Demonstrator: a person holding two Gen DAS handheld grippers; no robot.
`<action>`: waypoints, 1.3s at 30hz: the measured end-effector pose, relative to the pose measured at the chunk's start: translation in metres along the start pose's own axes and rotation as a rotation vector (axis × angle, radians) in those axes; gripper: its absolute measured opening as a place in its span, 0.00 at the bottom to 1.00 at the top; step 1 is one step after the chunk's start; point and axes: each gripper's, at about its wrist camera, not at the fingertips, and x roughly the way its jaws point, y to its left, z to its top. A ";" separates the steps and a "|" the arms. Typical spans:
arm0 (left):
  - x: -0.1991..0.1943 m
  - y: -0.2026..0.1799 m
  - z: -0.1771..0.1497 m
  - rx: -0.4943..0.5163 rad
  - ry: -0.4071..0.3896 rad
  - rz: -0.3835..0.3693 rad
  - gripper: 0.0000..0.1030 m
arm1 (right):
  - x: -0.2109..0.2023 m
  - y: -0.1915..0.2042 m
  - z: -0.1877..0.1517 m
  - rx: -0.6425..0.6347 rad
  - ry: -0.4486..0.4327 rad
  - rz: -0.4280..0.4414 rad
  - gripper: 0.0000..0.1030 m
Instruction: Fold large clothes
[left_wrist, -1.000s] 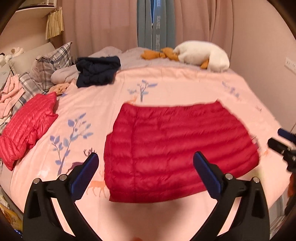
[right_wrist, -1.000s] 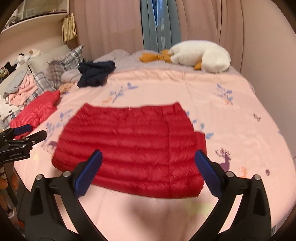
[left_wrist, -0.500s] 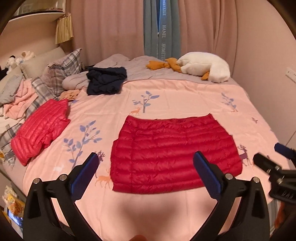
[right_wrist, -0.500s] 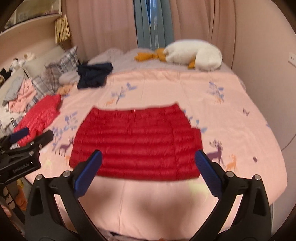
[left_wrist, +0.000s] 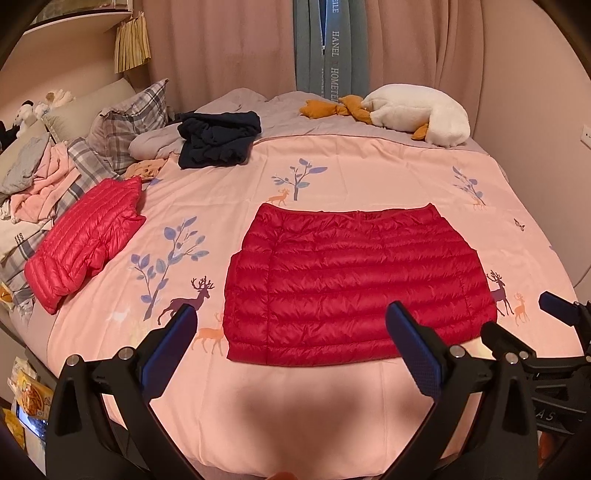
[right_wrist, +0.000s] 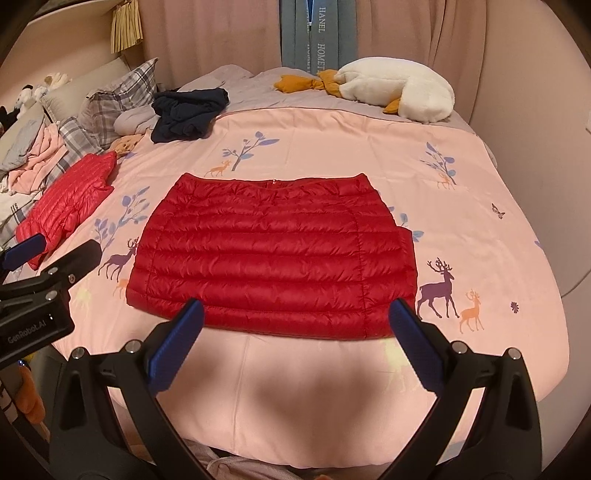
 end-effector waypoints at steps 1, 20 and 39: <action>0.001 0.000 0.000 0.000 0.003 0.000 0.99 | 0.000 0.000 0.000 0.000 0.001 0.000 0.98; 0.007 -0.004 0.000 0.015 0.023 0.007 0.99 | 0.004 0.002 0.000 -0.011 0.015 0.000 0.98; 0.008 -0.006 -0.002 0.023 0.026 0.005 0.99 | 0.004 0.002 0.001 -0.015 0.014 0.000 0.98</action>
